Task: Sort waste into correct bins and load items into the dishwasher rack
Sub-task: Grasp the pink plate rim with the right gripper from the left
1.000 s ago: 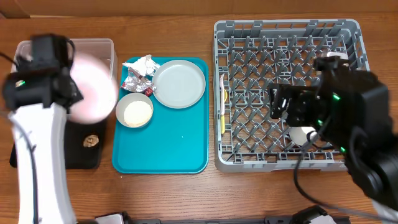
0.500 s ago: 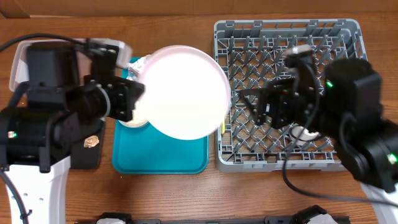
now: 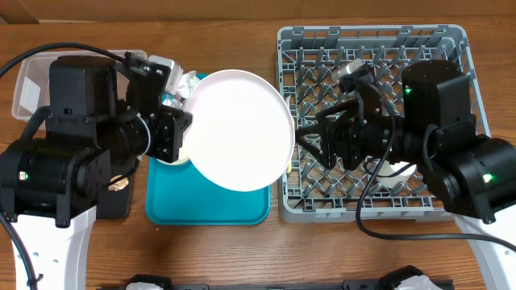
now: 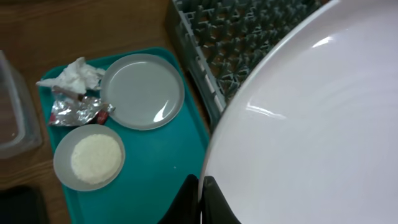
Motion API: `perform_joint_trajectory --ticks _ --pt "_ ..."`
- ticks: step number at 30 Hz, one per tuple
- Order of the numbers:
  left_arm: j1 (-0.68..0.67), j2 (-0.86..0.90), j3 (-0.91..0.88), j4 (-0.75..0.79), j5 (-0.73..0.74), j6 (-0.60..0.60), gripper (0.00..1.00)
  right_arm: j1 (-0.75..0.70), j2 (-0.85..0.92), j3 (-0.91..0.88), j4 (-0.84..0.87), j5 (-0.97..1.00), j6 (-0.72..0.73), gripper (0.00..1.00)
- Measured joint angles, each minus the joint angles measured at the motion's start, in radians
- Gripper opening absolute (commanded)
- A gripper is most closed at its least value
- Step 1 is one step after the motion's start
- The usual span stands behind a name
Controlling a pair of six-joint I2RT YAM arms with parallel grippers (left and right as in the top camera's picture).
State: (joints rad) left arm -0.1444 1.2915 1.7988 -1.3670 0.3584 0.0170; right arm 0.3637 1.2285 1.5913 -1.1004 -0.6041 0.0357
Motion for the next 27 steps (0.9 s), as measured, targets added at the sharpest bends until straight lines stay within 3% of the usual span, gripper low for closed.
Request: perform_joint_trajectory --ticks 6,10,17,27 --pt "0.0 0.001 0.0 -0.01 -0.14 -0.034 0.04 -0.008 -0.055 0.0 0.048 -0.009 0.008 0.81" --pt "0.0 0.001 0.0 0.027 -0.119 -0.044 0.04 -0.008 -0.089 0.0 0.033 -0.077 0.003 0.73" --pt "0.0 0.001 0.0 0.04 -0.029 -0.044 0.04 -0.008 -0.018 0.0 0.024 -0.144 -0.003 0.71" --pt "0.0 0.001 0.0 0.048 0.061 -0.044 0.04 0.004 0.042 0.0 0.159 -0.194 -0.01 0.41"
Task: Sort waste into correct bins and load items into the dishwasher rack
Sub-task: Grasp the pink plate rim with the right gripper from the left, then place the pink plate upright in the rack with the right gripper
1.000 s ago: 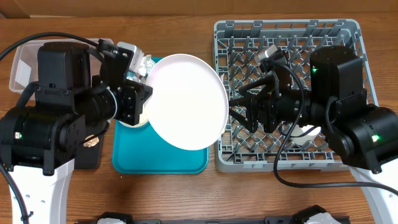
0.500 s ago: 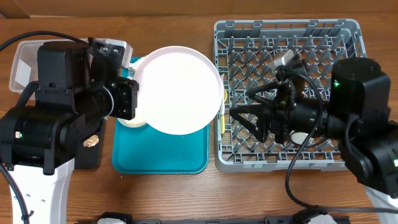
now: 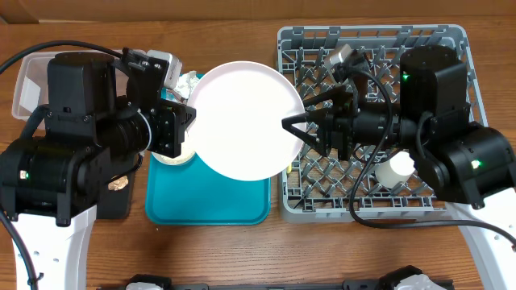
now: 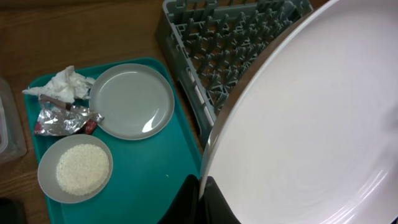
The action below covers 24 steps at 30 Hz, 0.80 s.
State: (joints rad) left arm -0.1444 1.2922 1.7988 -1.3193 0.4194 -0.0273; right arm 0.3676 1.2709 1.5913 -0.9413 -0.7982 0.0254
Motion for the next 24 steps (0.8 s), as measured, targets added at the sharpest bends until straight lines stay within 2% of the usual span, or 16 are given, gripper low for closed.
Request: perform_joint_trajectory --ticks 4,8,9,10,11,12,14,15,16,18,24 --pt "0.0 0.0 0.0 0.0 0.006 0.0 0.04 0.032 0.0 0.0 0.044 -0.005 -0.002 0.26" --pt "0.0 -0.002 0.0 -0.001 0.008 0.001 0.04 0.041 0.0 0.0 0.047 0.018 0.005 0.23" --pt "0.0 -0.003 0.0 -0.001 0.008 0.001 0.14 0.041 0.0 0.0 0.042 0.026 0.006 0.21" --pt "0.0 -0.003 0.0 0.0 0.009 0.001 0.2 0.041 0.0 0.0 0.039 0.029 0.007 0.19" --pt "0.0 -0.003 0.0 0.0 0.01 -0.002 0.37 0.041 0.0 0.0 0.035 0.036 0.01 0.18" --pt "0.0 -0.004 0.0 0.007 0.013 -0.005 0.59 0.042 0.0 0.0 0.031 0.037 0.006 0.18" --pt "0.0 -0.005 0.0 0.022 0.019 -0.004 0.75 0.053 0.0 0.0 0.017 0.058 0.008 0.16" --pt "0.0 -0.008 0.0 0.027 0.022 -0.003 0.91 0.055 0.0 0.0 0.01 0.073 0.008 0.15" --pt "0.0 -0.011 0.0 0.03 0.022 -0.002 1.0 0.057 0.0 0.0 0.005 0.089 0.007 0.13" --pt "0.0 -0.024 0.0 0.035 0.022 -0.003 1.0 0.059 -0.002 0.0 -0.023 0.148 0.007 0.11" --pt "0.0 -0.101 0.027 0.031 -0.028 -0.003 1.0 0.064 -0.056 0.0 -0.143 0.508 0.03 0.11"
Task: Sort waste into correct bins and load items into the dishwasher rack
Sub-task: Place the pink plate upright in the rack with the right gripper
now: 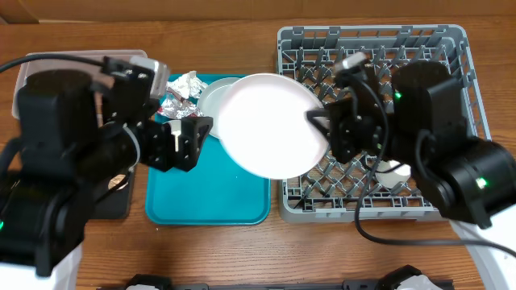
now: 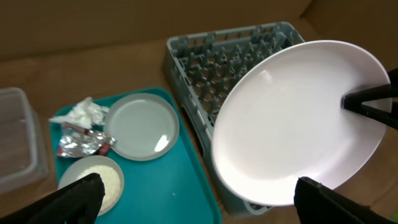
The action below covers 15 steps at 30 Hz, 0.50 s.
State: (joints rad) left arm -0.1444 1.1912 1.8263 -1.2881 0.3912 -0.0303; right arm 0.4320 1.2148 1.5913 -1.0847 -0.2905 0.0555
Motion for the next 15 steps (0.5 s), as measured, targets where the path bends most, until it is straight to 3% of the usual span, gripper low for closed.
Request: perform_joint_trajectory --ticks 6,15 --pt "0.0 -0.115 0.137 -0.024 -0.038 0.0 1.0 -0.054 -0.064 0.0 -0.151 0.449 0.101 0.13" --pt "0.0 -0.231 0.304 -0.041 -0.089 0.0 1.0 -0.345 -0.019 0.0 -0.139 0.65 0.146 0.13"
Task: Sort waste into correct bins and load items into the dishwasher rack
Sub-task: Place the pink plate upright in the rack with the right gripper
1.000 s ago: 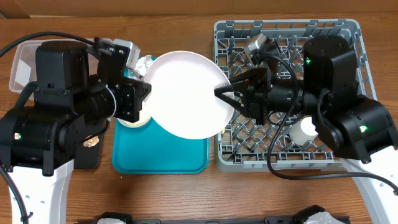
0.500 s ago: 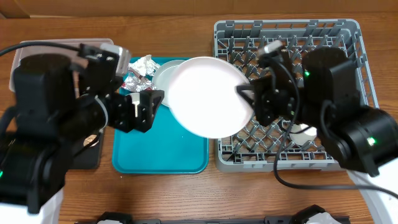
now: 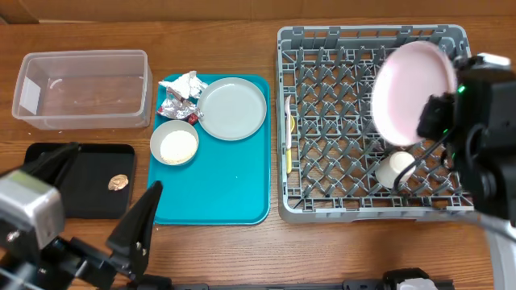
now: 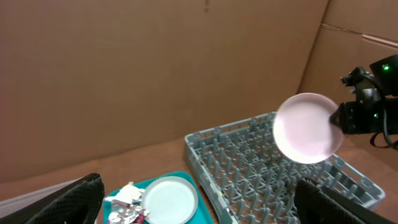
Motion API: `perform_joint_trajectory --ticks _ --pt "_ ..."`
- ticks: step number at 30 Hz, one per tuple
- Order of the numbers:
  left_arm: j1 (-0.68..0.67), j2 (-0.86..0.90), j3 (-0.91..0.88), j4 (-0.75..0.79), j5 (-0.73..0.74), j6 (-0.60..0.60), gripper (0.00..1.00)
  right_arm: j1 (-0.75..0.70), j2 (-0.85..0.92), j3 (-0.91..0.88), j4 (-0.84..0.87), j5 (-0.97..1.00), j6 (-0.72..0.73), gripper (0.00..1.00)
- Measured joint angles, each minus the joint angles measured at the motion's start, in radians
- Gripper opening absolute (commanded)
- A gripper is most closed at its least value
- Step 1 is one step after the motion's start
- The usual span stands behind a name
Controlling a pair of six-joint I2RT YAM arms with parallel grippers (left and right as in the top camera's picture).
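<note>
A large white plate (image 3: 411,80) hangs tilted on edge over the right side of the grey dishwasher rack (image 3: 322,201), with my right gripper (image 3: 431,113) shut on its rim. The left wrist view shows the same plate (image 4: 308,127) high above the rack (image 4: 261,162). My left gripper (image 3: 117,167) stands wide open and empty at the front left, well above the table. On the teal tray (image 3: 210,193) lie a grey plate (image 3: 232,109), a bowl of rice (image 3: 174,145), a foil wrapper (image 3: 176,105) and a crumpled tissue (image 3: 184,83).
A clear plastic bin (image 3: 81,89) stands at the far left. In front of it lies a black tray (image 3: 48,201) holding a small brown scrap (image 3: 118,183). A white cup (image 3: 393,171) sits in the rack, and a yellow-handled utensil (image 3: 289,137) lies along its left edge.
The right gripper has carried the white plate from the tray's right edge to above the rack's right side. The left arm, open, has drawn back and up to the front left.
My left gripper held the white plate above the tray while the right gripper stood over the rack. Then the right gripper's open fingers were at the plate's rim. Then the left was open and the right held the plate, which now hangs over the rack.
</note>
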State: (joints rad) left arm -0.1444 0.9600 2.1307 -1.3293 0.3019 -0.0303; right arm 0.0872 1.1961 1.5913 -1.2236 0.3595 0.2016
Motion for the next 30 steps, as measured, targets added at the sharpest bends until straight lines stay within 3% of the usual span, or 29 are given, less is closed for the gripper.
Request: perform_joint_trajectory --ticks 4,15,24,25,26,28,30 --pt "0.0 0.004 0.0 -0.022 -0.034 0.0 1.0 -0.056 0.088 0.0 0.066 0.043 -0.05 0.13" --pt "0.0 0.01 -0.002 -0.048 -0.053 0.0 1.0 -0.075 0.425 0.0 0.193 0.143 -0.371 0.13" --pt "0.0 0.01 -0.004 -0.068 -0.053 0.0 1.0 -0.096 0.48 0.0 0.299 0.137 -0.469 0.16" --pt "0.0 0.011 -0.004 -0.073 -0.053 0.0 1.0 -0.096 0.486 0.0 0.296 0.116 -0.475 0.26" --pt "0.0 0.012 -0.004 -0.076 -0.053 0.0 1.0 -0.096 0.492 0.0 0.296 0.099 -0.479 0.53" --pt "0.0 0.016 -0.004 -0.082 -0.053 0.0 1.0 -0.096 0.507 0.0 0.295 0.069 -0.469 0.75" --pt "0.0 0.02 -0.004 -0.082 -0.053 0.0 1.0 -0.096 0.523 0.0 0.294 0.046 -0.448 0.82"
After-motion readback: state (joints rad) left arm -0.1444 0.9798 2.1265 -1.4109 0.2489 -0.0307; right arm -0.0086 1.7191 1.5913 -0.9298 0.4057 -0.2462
